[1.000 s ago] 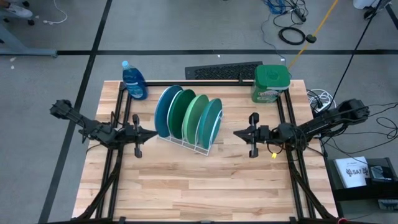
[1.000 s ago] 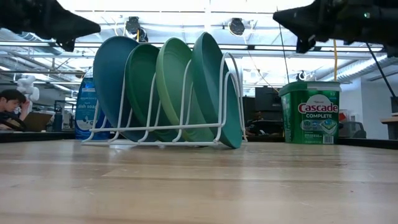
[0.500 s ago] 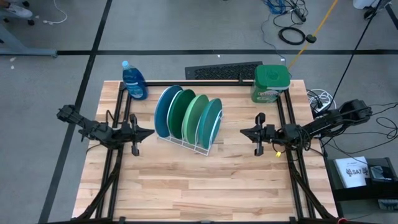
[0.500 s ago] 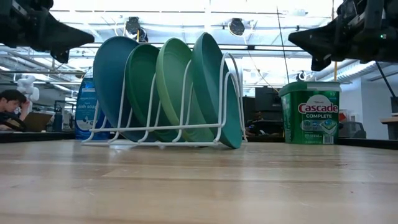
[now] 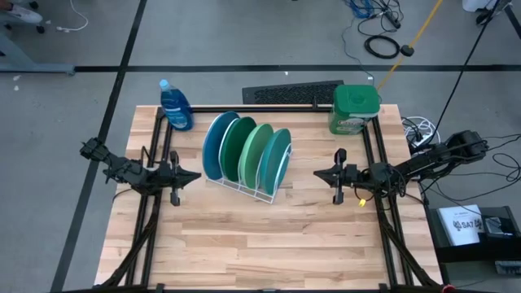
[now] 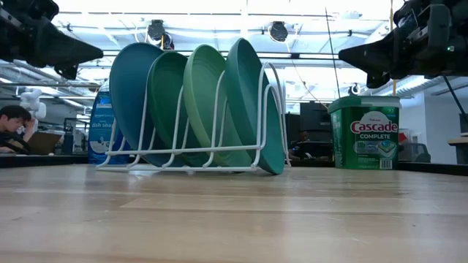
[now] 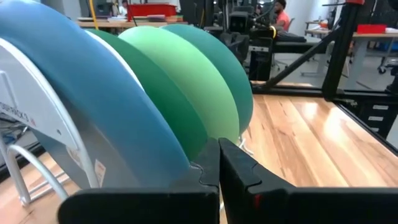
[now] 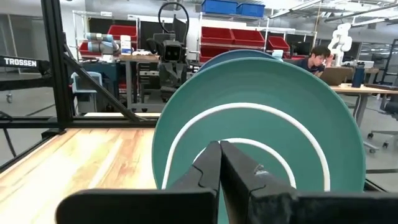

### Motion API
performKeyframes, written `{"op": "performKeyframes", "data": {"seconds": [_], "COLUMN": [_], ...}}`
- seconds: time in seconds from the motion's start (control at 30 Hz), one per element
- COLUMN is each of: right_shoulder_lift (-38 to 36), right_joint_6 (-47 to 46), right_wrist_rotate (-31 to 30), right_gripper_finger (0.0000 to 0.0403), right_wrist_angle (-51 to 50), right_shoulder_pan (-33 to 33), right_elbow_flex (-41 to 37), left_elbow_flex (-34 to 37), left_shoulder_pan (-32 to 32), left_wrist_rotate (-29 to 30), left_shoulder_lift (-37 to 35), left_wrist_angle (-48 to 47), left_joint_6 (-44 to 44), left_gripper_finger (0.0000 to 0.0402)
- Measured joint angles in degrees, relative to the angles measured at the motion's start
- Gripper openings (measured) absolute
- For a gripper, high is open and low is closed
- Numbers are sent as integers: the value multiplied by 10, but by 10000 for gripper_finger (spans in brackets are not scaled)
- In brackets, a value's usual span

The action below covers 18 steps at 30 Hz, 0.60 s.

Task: Sort dishes
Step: Return to Home Position

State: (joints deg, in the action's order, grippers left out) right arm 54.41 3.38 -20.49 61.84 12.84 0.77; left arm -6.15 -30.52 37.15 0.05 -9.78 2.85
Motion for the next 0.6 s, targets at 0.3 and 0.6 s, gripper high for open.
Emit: {"op": "performKeyframes", "data": {"seconds": [0.3, 0.6], "right_shoulder_lift": [-49, -216], "right_joint_6": [23, 6], "right_wrist_rotate": [9, -4], "right_gripper_finger": [0, 0], "right_wrist_angle": [-46, -219], "right_shoulder_pan": [0, 0], "right_elbow_flex": [0, 0], "left_elbow_flex": [0, 0], "left_shoulder_pan": [0, 0], "left_wrist_rotate": [-4, -4], "left_shoulder_lift": [0, 0], "left_wrist_angle": [2, -2], "left_joint_6": [-1, -1], "left_gripper_finger": [0, 0]}}
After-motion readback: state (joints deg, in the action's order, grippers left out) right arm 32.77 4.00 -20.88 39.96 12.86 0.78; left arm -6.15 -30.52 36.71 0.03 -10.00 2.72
